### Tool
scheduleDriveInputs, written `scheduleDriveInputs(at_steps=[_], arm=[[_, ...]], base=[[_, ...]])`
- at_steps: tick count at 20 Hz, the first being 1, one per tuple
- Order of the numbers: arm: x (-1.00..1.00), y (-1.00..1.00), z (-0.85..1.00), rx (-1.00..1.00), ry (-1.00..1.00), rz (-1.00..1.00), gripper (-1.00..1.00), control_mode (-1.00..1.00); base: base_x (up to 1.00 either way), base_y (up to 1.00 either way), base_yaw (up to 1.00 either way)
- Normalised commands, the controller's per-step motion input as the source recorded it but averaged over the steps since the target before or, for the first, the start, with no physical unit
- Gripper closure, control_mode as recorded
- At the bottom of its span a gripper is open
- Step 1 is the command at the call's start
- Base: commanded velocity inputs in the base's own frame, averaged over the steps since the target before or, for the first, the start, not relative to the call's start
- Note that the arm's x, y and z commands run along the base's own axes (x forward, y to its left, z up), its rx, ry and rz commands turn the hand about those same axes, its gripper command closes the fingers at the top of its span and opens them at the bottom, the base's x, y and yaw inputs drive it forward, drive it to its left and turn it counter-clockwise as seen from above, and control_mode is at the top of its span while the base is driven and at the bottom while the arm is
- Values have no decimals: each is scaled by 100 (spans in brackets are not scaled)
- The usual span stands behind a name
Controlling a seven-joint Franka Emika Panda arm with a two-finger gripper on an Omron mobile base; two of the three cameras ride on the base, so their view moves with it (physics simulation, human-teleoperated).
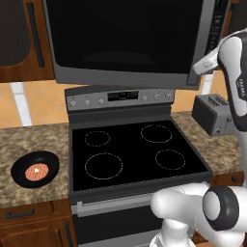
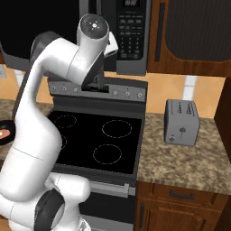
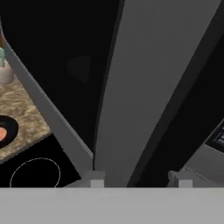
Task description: Open the microwave, place the bowl with waffle inside the microwave, then close the microwave door and turn it on.
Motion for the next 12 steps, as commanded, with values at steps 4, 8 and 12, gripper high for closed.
scheduleDriveInputs(at_steps=[4,8,12], arm=[[-85,100,-47,-21,0,7,100,-100],[-80,100,-57,-20,0,3,100,-100],[-76,100,-65,-17,-1,1,100,-100]], base=[[0,0,0],[0,0,0],[0,0,0]])
